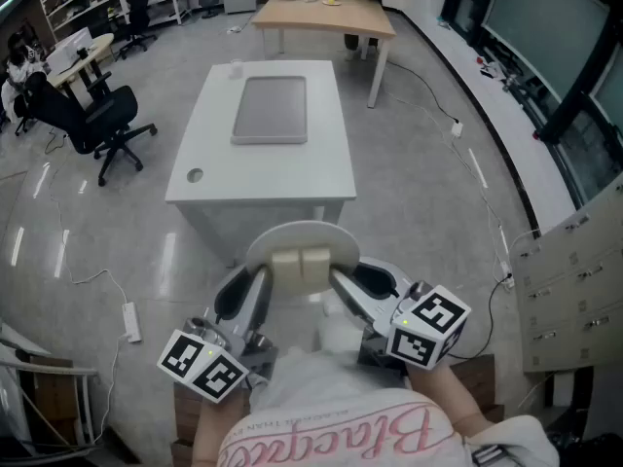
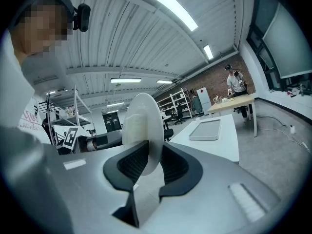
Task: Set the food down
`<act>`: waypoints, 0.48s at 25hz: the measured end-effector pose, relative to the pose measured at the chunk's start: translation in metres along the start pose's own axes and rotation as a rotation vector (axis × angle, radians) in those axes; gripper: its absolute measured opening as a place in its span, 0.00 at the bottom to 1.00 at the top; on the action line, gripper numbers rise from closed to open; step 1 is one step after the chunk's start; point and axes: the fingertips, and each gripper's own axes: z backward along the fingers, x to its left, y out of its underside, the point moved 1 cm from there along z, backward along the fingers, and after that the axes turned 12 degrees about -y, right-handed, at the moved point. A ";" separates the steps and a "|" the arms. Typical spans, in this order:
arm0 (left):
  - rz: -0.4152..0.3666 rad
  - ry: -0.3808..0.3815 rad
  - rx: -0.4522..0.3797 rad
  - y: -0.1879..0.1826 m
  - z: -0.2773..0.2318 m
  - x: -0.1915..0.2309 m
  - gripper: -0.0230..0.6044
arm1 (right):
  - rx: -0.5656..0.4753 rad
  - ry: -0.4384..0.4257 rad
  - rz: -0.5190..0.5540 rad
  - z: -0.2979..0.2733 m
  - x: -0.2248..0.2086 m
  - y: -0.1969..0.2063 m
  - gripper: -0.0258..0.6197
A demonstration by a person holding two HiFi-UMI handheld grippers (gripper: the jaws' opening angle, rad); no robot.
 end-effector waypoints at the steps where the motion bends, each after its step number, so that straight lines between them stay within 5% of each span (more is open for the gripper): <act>1: 0.002 0.000 0.001 0.000 -0.002 0.001 0.13 | 0.002 0.000 -0.002 -0.001 -0.002 0.000 0.15; 12: 0.010 -0.058 0.011 0.002 -0.041 0.018 0.13 | 0.032 -0.041 -0.054 -0.019 -0.046 -0.006 0.16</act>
